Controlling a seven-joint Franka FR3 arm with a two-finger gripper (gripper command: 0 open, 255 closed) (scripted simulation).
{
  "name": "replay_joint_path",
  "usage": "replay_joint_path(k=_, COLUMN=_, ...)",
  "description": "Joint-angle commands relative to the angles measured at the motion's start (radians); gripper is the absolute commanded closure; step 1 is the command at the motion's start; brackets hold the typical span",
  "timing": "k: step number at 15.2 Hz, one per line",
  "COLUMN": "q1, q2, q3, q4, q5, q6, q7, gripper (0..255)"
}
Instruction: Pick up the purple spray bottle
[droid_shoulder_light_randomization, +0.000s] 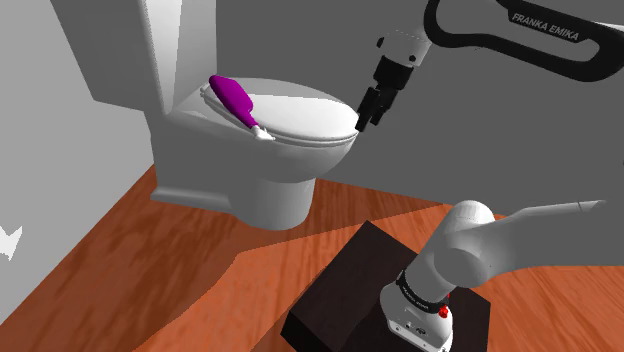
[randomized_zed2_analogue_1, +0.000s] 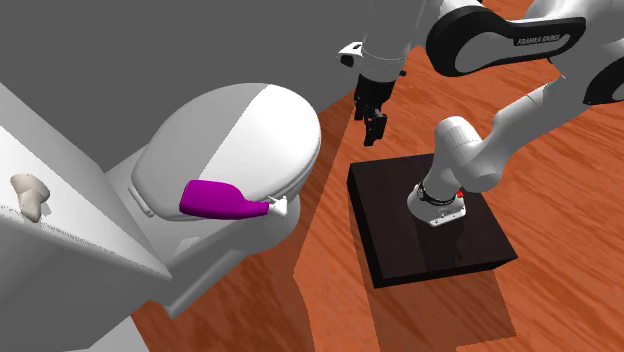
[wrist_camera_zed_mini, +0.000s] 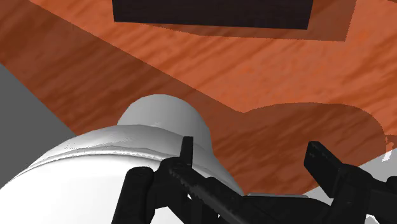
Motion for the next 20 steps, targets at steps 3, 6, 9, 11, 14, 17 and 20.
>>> replay_joint_path(k=3, q1=0.001, q2=0.045, q3=0.042, q4=0.012, q5=0.004, q6=0.053, q7=0.056, gripper=0)
replay_joint_path(k=6, q1=-0.001, q2=0.121, q3=0.105, q4=0.042, q5=0.0, q6=0.127, q7=0.142, gripper=0)
replay_joint_path(k=9, q1=-0.009, q2=0.207, q3=0.165, q4=0.087, q5=-0.017, q6=0.193, q7=0.23, gripper=0)
replay_joint_path(k=11, q1=-0.015, q2=0.269, q3=0.204, q4=0.126, q5=-0.036, q6=0.23, q7=0.291, gripper=0)
replay_joint_path(k=14, q1=-0.027, q2=0.369, q3=0.26, q4=0.196, q5=-0.08, q6=0.275, q7=0.386, gripper=0)
replay_joint_path(k=17, q1=-0.038, q2=0.477, q3=0.312, q4=0.283, q5=-0.141, q6=0.304, q7=0.485, gripper=0)
replay_joint_path(k=20, q1=-0.043, q2=0.593, q3=0.358, q4=0.387, q5=-0.219, q6=0.313, q7=0.588, gripper=0)
